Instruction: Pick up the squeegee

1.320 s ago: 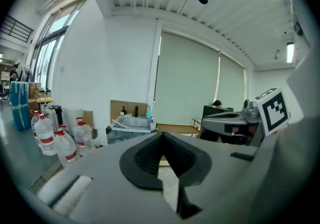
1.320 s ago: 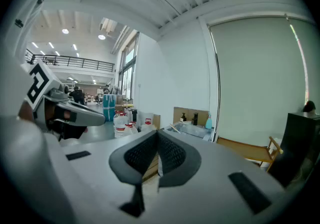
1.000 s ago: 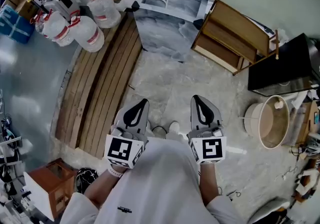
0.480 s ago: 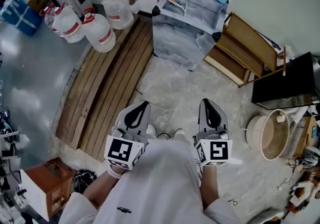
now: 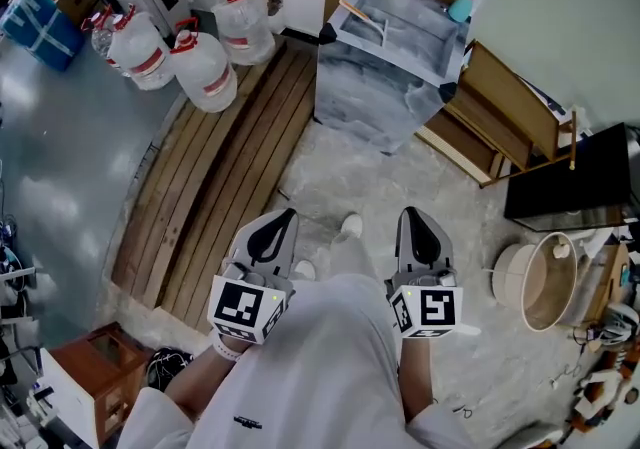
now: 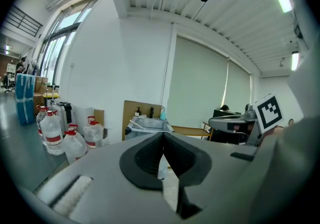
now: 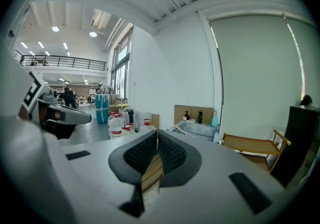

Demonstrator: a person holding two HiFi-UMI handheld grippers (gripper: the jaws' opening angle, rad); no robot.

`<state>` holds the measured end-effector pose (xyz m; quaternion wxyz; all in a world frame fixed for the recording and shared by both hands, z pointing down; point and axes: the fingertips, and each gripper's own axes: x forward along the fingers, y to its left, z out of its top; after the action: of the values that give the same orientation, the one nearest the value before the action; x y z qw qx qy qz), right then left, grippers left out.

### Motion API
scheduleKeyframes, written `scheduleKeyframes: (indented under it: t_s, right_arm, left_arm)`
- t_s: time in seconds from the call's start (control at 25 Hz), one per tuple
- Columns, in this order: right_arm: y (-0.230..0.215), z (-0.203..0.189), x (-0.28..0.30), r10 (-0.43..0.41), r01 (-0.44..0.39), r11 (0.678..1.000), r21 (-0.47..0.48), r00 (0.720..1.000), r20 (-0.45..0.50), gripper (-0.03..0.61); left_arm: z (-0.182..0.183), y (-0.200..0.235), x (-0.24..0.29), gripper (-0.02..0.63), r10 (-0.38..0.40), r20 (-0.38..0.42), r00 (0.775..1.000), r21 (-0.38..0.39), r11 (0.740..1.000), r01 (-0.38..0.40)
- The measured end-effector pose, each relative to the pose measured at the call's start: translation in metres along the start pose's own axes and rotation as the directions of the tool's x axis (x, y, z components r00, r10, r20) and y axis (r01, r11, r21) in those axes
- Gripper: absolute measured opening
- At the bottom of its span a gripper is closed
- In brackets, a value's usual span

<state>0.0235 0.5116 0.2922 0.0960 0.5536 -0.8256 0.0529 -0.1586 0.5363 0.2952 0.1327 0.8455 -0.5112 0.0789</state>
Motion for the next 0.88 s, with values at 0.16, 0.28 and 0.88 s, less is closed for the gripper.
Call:
scheduleKeyframes:
  t_s: [0.16, 0.28, 0.88]
  right_arm:
    - [-0.022, 0.001, 0.034, -0.011, 0.011, 1.0, 0.01, 1.0, -0.002, 0.006]
    - [-0.044, -0.001, 0.069, -0.004, 0.004, 1.0, 0.017, 1.0, -0.01, 0.006]
    - [-0.213, 0.023, 0.335, 0.161, -0.157, 0.986, 0.048, 0.983, -0.089, 0.006]
  left_arm:
    - [0.004, 0.012, 0.034, 0.005, -0.002, -0.011, 1.0, 0.002, 1.0, 0.002]
    - [0.009, 0.025, 0.068, 0.005, 0.012, -0.02, 1.0, -0.002, 1.0, -0.012]
    - [0.099, 0.092, 0.377, 0.005, 0.076, -0.107, 0.991, 0.013, 0.997, -0.075]
